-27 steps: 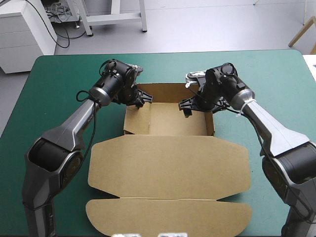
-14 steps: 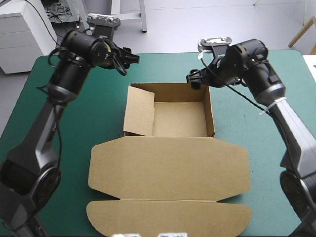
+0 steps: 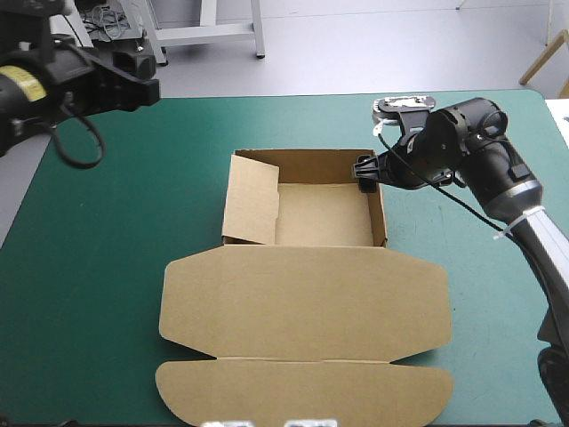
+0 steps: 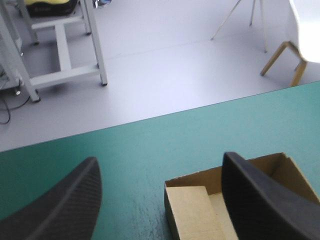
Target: Fold the box
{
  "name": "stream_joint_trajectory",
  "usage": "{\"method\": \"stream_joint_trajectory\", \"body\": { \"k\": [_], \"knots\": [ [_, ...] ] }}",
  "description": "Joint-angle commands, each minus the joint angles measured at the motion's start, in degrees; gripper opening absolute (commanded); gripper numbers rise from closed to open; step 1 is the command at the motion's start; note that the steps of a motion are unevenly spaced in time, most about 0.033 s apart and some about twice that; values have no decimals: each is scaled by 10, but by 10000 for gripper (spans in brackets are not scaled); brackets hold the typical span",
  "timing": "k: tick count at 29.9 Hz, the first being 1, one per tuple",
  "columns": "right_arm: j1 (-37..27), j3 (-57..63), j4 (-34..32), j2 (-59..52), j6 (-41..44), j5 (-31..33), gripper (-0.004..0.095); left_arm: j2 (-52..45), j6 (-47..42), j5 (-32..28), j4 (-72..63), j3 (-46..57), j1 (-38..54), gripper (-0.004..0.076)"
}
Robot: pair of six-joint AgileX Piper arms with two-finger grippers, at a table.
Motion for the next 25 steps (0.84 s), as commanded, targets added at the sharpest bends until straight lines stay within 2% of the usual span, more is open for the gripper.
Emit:
{"method": "stream_joint_trajectory", "body": {
  "k": [1, 4, 7, 11, 18, 25],
  "knots": [
    [-4, -8, 0, 6, 0, -32, 854, -65, 17, 26, -24, 0, -1, 451],
    [-4, -8, -4, 38, 0, -32, 854, -117, 17, 26, -20, 45, -1, 387],
    [-4, -8, -3, 72, -12, -33, 854, -172, 20, 26, -11, 125, -1, 272],
    [-4, -8, -4, 111, -22, -31, 854, -255, 32, 26, 4, 245, -1, 11],
    [-4, -8, -6, 139, -22, -39, 854, -392, 32, 26, 20, 423, -1, -10],
    [-4, -8, -15, 160, -22, -30, 842, -473, 25, 26, 1, 508, -1, -10]
  ]
}}
